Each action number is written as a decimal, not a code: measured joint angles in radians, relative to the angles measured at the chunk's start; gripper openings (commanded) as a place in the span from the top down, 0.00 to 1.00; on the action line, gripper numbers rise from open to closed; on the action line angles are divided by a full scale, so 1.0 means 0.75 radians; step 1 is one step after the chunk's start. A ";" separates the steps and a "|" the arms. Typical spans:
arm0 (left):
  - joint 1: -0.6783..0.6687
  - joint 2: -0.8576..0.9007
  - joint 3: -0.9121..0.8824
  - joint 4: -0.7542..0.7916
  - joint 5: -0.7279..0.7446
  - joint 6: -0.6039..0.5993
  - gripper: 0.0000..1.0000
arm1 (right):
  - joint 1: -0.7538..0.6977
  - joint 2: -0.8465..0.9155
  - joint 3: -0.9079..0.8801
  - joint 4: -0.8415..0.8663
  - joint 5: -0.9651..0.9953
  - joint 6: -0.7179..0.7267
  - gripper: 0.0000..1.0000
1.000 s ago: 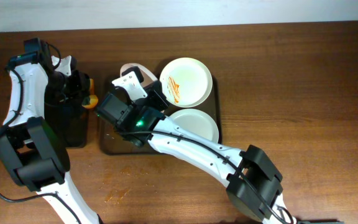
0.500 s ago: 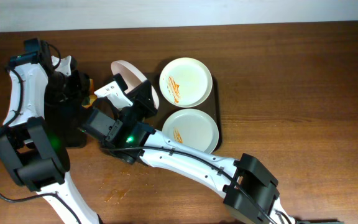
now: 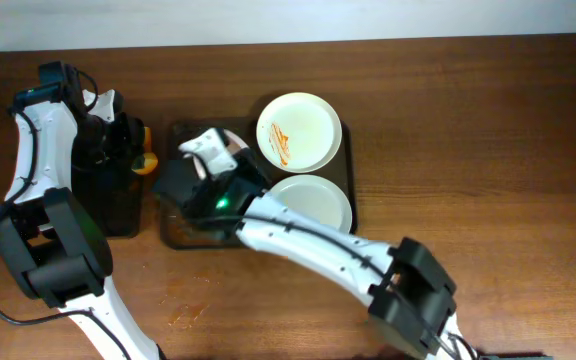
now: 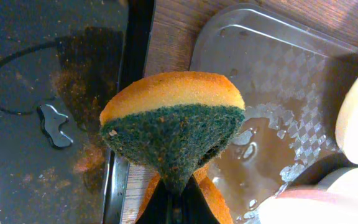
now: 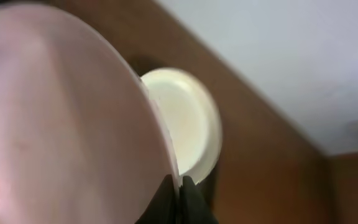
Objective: Clean dirty plates on tray and stack at the side
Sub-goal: 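Carry the pinkish plate right and set it on the table, then grip the pale blue-white plate rim and drag it left with the right gripper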
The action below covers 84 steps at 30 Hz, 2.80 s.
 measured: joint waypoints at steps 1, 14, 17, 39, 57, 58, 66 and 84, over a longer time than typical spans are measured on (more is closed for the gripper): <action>0.000 0.000 0.000 0.000 0.000 0.000 0.99 | -0.051 -0.024 0.000 -0.027 -0.124 0.035 0.96; 0.000 0.000 0.000 0.015 0.000 0.000 0.99 | -1.309 -0.233 -0.067 -0.371 -1.249 0.117 0.96; 0.000 0.000 0.000 0.017 0.000 0.000 0.99 | -1.527 -0.233 -0.248 -0.322 -1.259 0.113 0.96; -0.003 0.000 0.000 0.020 0.000 0.000 0.99 | -1.687 -0.254 -0.388 -0.311 -1.449 0.112 0.58; -0.232 0.000 0.000 0.055 -0.151 -0.016 0.99 | -0.965 -0.296 -0.658 -0.109 -1.697 0.101 0.58; -0.232 0.000 0.000 0.055 -0.151 -0.016 0.99 | -0.953 -0.296 -0.685 -0.099 -1.678 0.117 0.58; -0.232 0.000 0.000 0.055 -0.155 -0.016 0.99 | -0.933 -0.259 -0.783 -0.001 -1.589 0.164 0.68; -0.232 0.000 0.000 0.055 -0.155 -0.016 0.99 | -0.751 -0.247 -0.761 -0.020 -1.672 0.272 0.96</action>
